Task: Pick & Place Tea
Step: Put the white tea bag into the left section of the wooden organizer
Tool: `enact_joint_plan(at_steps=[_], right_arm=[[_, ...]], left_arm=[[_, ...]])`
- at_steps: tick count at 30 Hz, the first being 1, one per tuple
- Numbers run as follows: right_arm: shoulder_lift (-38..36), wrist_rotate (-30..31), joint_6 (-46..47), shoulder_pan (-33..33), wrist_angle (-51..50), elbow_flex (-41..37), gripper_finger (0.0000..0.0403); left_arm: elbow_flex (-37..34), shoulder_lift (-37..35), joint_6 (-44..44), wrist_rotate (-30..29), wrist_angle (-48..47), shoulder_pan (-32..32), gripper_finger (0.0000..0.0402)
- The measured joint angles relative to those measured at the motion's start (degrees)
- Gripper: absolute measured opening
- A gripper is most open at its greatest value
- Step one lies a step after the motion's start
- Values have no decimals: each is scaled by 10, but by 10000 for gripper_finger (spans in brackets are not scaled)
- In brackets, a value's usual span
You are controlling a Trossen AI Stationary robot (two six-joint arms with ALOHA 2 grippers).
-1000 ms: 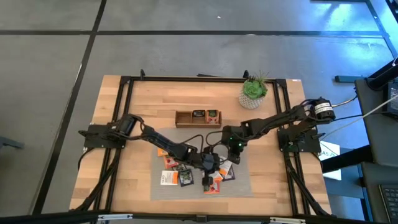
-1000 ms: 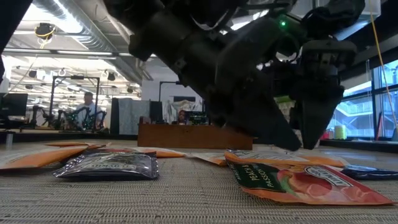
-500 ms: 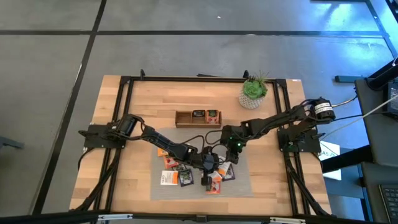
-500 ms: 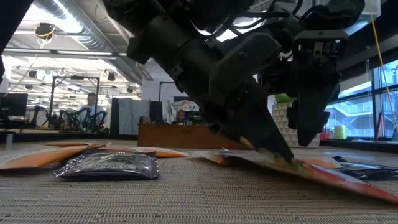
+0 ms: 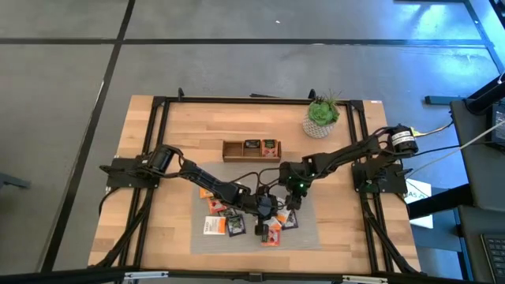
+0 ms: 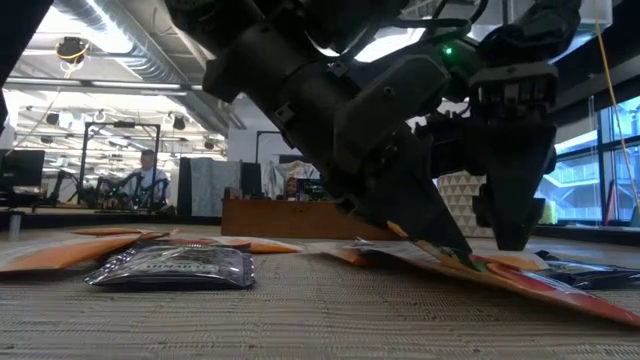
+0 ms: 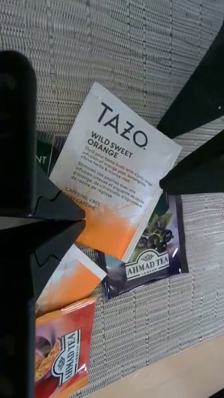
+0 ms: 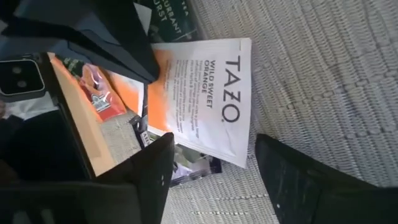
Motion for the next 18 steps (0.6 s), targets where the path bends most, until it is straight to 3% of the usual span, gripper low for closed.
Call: enact_joint_plan(at_steps=[6,18], right_arm=[[2,-16,0,1,14,0,189],[2,7,2,1,7,-1,70]], left_arm=[[0,0,0,-1,-1,0,9],[0,1,0,-8,-2,0,7]])
